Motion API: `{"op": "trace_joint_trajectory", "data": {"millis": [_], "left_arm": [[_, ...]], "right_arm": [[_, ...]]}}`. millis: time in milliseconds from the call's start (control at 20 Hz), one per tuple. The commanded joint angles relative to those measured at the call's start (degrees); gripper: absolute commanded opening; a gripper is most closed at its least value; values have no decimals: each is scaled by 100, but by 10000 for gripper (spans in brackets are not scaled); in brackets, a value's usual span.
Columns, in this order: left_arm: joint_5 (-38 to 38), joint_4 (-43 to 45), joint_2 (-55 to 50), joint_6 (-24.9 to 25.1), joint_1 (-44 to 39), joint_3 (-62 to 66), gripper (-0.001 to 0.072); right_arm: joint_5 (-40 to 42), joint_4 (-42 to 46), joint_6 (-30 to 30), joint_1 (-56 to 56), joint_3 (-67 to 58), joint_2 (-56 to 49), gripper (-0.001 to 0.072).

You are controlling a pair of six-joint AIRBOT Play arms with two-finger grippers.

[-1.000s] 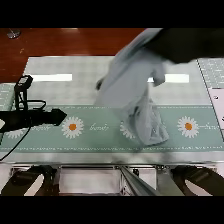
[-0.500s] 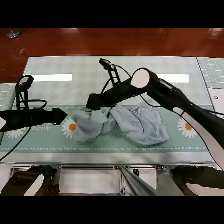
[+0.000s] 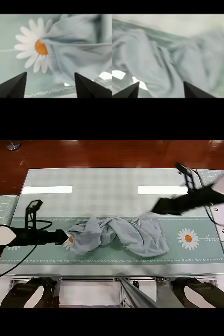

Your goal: Fold the shirts.

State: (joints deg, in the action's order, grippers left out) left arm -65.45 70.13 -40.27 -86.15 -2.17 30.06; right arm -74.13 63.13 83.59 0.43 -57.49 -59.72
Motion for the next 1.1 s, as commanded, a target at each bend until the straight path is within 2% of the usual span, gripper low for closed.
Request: {"op": "trace_joint_trajectory", "data": {"millis": [0,100,150,400,550,600,650,750,900,1050], "left_arm": [[140,-870,-184,472,656,-929,699],[-37,-1805,-221,1062,988,-1307,699],[11,-1934,-260,1154,977,-1344,699],[579,-2341,-940,1161,535,-1340,699],[1296,-2848,-1432,1252,44,-1338,696],[1458,-2973,-1497,1329,-57,-1309,538],[1480,-3045,-1515,1515,-107,-1248,41],[1222,-3067,-1510,1917,-92,-946,19],[988,-3069,-1508,1952,-94,-470,19],[990,-3071,-1508,1952,-96,-179,20]], "right_arm": [[-70,365,57,-1279,1897,1344,630],[-66,129,-50,-1596,2809,1860,630],[-48,72,-46,-1620,3110,2000,630],[291,-387,17,-1585,3733,1860,630],[361,-391,42,-1585,3733,1626,630],[361,-393,42,-1585,3733,1523,630],[363,-396,42,-1585,3733,1425,630],[417,-398,37,-1585,3733,1217,630],[809,-754,-109,-1585,3733,876,629],[1381,-1720,-540,-1460,3733,409,628]]}}
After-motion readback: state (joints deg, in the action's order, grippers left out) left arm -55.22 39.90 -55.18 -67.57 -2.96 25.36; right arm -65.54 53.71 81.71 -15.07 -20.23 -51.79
